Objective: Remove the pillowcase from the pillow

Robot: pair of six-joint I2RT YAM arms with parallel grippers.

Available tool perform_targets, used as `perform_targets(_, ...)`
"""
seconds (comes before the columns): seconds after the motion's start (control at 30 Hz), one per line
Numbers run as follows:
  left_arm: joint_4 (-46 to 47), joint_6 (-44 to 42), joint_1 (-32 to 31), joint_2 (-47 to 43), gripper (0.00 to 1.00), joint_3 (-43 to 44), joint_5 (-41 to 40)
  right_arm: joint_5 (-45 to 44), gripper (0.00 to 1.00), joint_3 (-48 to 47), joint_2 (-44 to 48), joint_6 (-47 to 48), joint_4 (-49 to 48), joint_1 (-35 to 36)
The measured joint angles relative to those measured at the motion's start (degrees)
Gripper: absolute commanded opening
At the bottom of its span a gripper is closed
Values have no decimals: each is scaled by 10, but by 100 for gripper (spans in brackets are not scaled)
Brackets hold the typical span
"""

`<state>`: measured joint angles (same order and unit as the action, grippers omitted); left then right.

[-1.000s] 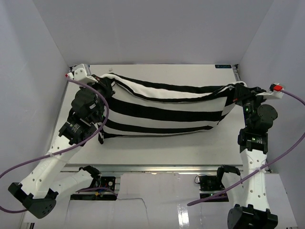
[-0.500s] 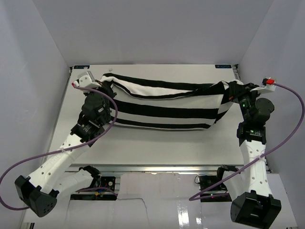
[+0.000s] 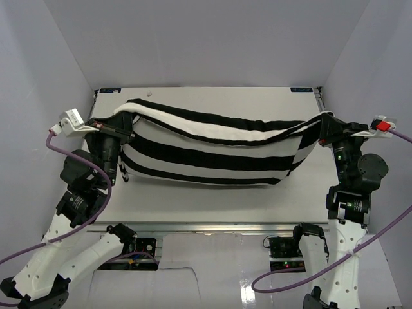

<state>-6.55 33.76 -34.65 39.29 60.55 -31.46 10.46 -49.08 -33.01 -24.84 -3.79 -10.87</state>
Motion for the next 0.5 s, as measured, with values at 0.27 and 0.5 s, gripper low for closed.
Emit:
perform_targets(0.27, 63, -59, 1, 115, 0, 18, -93, 33, 8, -22, -127, -21, -36, 0)
perform_targets(0.5, 58, -59, 116, 378, 10, 68, -36, 76, 22, -16, -390, -56, -130, 17)
